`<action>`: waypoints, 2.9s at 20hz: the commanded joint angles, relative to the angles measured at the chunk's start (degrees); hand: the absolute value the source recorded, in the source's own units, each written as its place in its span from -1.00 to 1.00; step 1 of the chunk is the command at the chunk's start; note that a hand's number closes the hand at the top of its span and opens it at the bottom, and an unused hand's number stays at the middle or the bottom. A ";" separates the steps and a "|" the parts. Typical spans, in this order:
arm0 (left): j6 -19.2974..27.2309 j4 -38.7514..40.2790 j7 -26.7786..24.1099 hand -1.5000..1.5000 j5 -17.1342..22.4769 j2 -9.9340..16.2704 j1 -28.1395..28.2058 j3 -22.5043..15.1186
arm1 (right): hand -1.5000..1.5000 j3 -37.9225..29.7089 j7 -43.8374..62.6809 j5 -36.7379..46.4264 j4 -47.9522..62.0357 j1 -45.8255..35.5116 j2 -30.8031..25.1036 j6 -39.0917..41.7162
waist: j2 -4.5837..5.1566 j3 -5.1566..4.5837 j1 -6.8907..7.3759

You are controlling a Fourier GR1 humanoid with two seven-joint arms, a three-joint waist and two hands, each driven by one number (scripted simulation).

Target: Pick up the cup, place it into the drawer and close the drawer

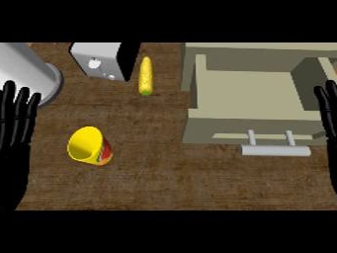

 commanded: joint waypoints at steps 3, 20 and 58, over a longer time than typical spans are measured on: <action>-16.04 2.78 -1.04 -1.00 15.81 6.34 -1.97 0.01 | -1.00 1.81 -0.84 1.47 2.55 -1.32 1.17 -0.40 | -2.03 1.31 -0.40; -43.93 43.19 4.21 -1.00 36.91 17.91 -15.67 8.43 | -1.00 0.06 6.48 -3.77 11.95 -11.12 -1.80 5.07 | -2.12 1.45 -0.80; -37.24 103.51 -53.54 -1.00 -6.91 13.19 -29.45 2.62 | -1.00 -3.26 6.61 -5.19 13.71 -14.63 -3.68 7.86 | -1.24 1.10 -3.20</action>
